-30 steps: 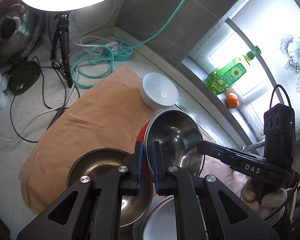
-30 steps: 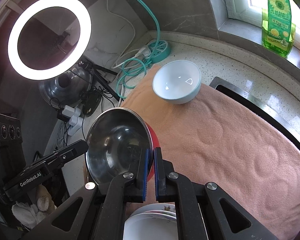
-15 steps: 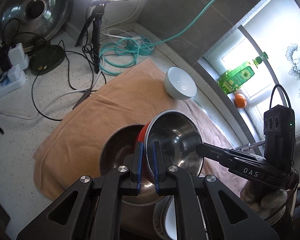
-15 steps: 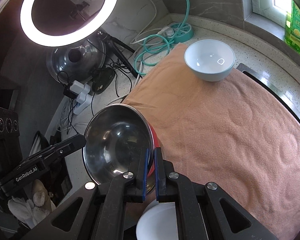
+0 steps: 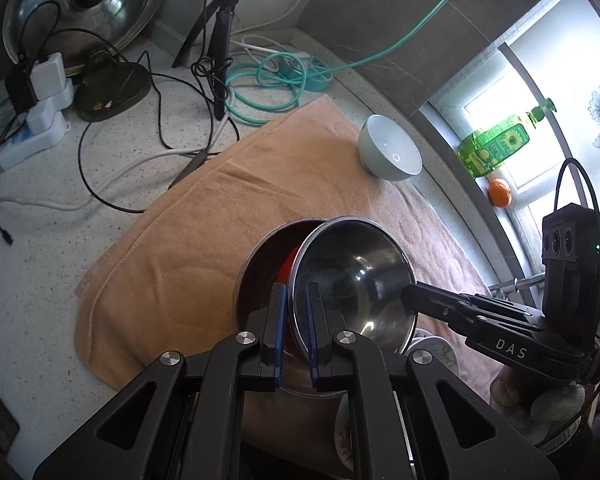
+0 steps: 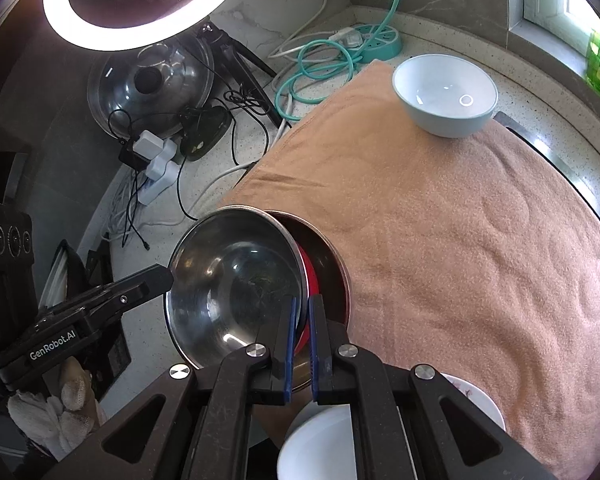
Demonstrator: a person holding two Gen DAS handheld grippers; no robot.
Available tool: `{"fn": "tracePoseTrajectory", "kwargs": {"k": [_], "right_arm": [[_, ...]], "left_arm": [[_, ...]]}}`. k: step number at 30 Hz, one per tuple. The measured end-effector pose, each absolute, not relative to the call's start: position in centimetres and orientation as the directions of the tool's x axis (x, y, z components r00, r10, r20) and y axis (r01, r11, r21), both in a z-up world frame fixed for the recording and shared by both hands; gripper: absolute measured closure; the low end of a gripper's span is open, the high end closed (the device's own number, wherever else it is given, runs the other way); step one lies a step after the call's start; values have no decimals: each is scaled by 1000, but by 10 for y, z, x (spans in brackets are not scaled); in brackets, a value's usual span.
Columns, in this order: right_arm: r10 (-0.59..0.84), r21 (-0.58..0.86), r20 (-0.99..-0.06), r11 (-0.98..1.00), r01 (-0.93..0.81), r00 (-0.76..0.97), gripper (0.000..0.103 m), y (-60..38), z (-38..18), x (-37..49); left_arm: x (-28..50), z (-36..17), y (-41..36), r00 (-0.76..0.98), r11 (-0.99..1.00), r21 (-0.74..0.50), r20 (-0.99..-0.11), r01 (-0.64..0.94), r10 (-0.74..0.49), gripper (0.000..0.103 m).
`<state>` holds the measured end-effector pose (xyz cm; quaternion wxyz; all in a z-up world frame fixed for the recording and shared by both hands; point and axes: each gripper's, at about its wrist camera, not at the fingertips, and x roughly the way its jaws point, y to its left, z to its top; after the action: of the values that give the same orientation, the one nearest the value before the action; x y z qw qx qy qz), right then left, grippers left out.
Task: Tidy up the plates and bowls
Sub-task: 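Lift and carry the red bowl over the large steel bowl, then lower the red bowl into the large steel bowl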
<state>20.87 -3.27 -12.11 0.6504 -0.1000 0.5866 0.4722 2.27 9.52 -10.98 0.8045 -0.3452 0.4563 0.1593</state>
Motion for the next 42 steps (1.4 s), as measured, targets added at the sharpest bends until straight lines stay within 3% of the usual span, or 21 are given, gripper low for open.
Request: {"fn": "tracePoseTrajectory", "kwargs": {"k": [21, 42], "right_arm": [[417, 303, -907, 544, -782, -60, 97, -17, -149, 198], [395, 297, -916, 544, -785, -72, 94, -12, -155, 200]], "left_arm": [[32, -136, 94, 460, 738, -338, -887, -584, -42, 95], [35, -144, 94, 434, 743, -335, -898, -579, -67, 95]]}}
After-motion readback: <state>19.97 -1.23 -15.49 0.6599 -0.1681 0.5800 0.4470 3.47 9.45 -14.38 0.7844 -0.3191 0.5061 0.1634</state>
